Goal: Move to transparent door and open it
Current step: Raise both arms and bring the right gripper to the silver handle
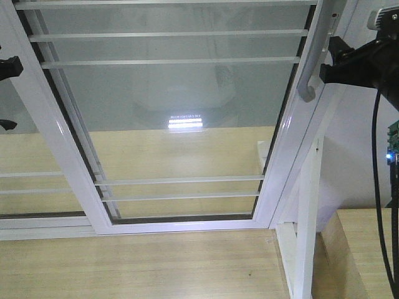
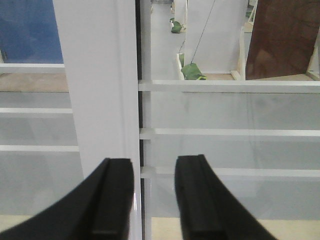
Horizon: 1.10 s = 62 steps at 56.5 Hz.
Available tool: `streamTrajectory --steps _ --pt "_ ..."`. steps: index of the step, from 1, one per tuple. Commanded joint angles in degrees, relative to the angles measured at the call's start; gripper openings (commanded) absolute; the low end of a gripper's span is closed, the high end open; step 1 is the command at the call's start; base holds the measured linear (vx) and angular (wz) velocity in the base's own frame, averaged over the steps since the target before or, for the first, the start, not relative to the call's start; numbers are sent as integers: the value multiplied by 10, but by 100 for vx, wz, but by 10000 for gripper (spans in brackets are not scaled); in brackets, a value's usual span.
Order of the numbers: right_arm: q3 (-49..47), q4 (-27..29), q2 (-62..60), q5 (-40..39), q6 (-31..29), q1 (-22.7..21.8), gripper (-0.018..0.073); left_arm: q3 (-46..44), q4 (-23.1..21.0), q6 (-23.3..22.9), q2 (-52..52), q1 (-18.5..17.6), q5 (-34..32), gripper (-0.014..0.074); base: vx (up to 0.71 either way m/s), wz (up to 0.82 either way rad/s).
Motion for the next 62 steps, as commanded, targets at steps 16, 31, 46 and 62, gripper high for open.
streamTrajectory --steps 16,31,46,62 --pt "-21 -5 32 -139 -3 -3 694 -21 -2 0 -10 1 -69 619 0 0" --pt "-23 -5 112 -237 3 -3 620 -21 -2 0 -10 1 -57 586 0 0" --pt "-61 -10 189 -266 47 -3 578 -21 -2 0 -10 1 -57 586 0 0" --pt "-138 -10 256 -268 48 -3 578 -21 -2 0 -10 1 -57 586 0 0"
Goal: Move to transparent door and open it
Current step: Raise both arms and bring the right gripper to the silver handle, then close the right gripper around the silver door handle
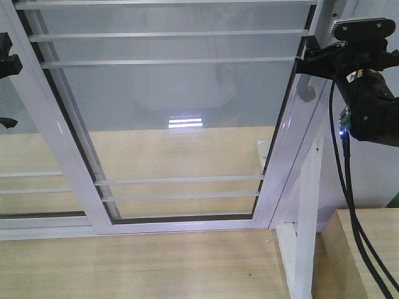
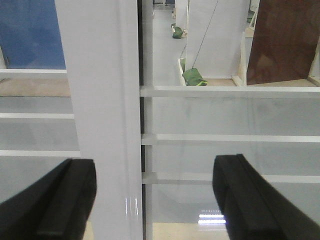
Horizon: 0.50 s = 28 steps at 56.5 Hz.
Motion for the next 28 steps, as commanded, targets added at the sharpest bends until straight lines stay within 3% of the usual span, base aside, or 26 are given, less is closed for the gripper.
streamTrajectory --steps 1,28 --pt "-39 -10 -5 -50 1 -3 578 -21 -2 0 -14 1 -45 586 0 0" --pt "-99 -7 57 -60 -5 -3 578 -21 -2 0 -14 1 -45 586 0 0"
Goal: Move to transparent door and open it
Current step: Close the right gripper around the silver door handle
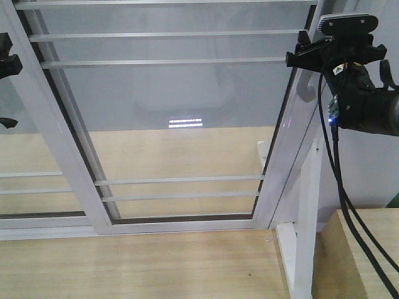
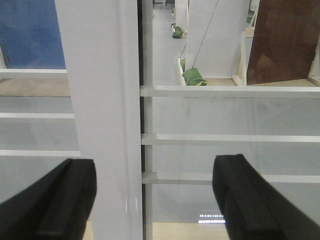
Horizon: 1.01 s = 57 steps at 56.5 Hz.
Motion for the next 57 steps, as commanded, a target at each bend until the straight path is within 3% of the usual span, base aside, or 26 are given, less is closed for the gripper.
streamTrajectory --steps 1,36,57 --pt "-26 -7 -18 -52 -5 -3 578 -21 -2 0 -14 1 -45 586 0 0" --pt "-40 -29 -3 -64 3 -20 564 -21 -2 1 -14 1 -16 586 0 0" --pt "-40 -31 -3 -64 3 -20 480 -21 -2 1 -14 1 -7 586 0 0"
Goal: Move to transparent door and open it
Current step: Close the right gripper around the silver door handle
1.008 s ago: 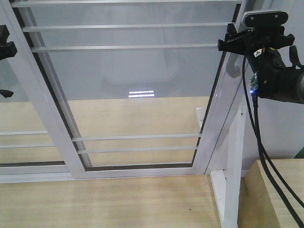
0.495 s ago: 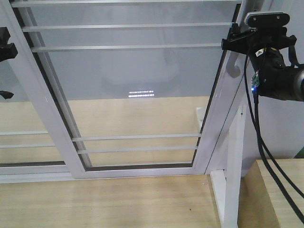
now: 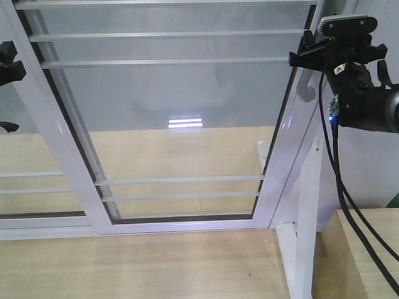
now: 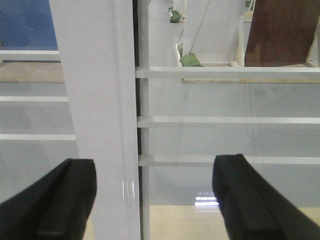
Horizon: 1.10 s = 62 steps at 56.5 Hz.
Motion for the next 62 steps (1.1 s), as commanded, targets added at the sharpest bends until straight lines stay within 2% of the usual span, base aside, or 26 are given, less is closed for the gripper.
streamTrajectory --steps 1,10,25,29,37,52,62 --pt "-18 -12 -30 -50 0 -2 472 -21 -2 1 -14 1 -40 586 0 0" --pt "-18 -12 -30 -50 0 -2 342 -21 -2 1 -14 1 -36 586 0 0" --pt "-18 -19 -30 -50 0 -2 41 -21 -2 0 -14 1 -35 586 0 0" --pt "-18 -27 -30 -50 1 -2 -9 -21 -2 0 -14 1 -35 586 0 0" --pt "-18 -66 -30 -50 17 0 -11 -21 -2 0 -14 1 -32 586 0 0" --pt "-18 -133 -30 -50 107 0 -9 -21 -2 0 -14 1 -32 586 0 0" --pt "-18 -167 -30 -50 127 6 -6 -21 -2 0 -14 1 -28 586 0 0"
